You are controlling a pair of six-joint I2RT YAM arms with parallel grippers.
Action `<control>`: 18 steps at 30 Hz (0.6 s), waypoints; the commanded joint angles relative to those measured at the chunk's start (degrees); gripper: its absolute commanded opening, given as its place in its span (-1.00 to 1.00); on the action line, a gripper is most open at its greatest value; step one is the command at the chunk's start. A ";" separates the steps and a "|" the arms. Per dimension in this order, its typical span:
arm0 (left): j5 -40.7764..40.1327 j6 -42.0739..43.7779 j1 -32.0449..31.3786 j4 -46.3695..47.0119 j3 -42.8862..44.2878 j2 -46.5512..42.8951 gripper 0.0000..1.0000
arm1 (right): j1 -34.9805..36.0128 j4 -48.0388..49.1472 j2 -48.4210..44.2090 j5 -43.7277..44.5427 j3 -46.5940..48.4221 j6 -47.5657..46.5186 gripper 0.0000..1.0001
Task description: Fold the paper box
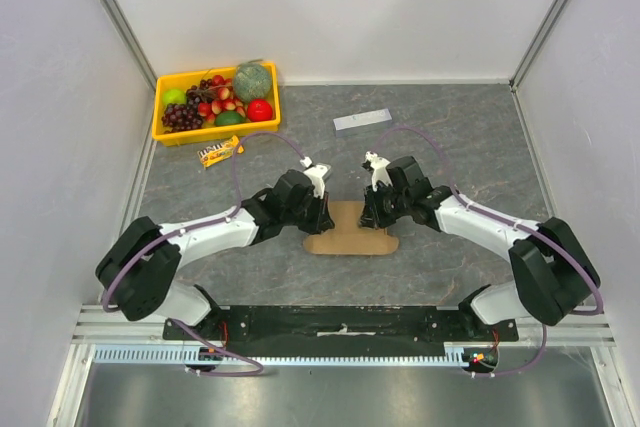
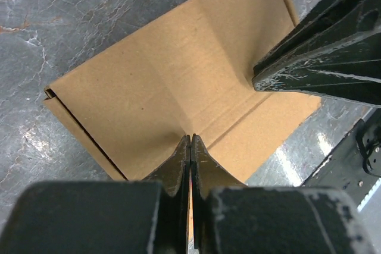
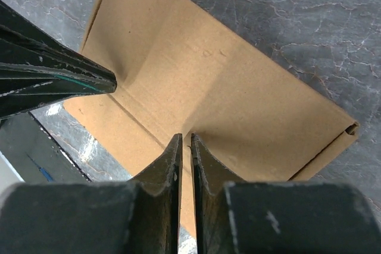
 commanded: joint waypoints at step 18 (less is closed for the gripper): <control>-14.28 0.30 0.50 -7.48 -0.75 -18.46 -0.19 | -3.43 -4.81 -17.68 19.37 2.38 -1.44 0.60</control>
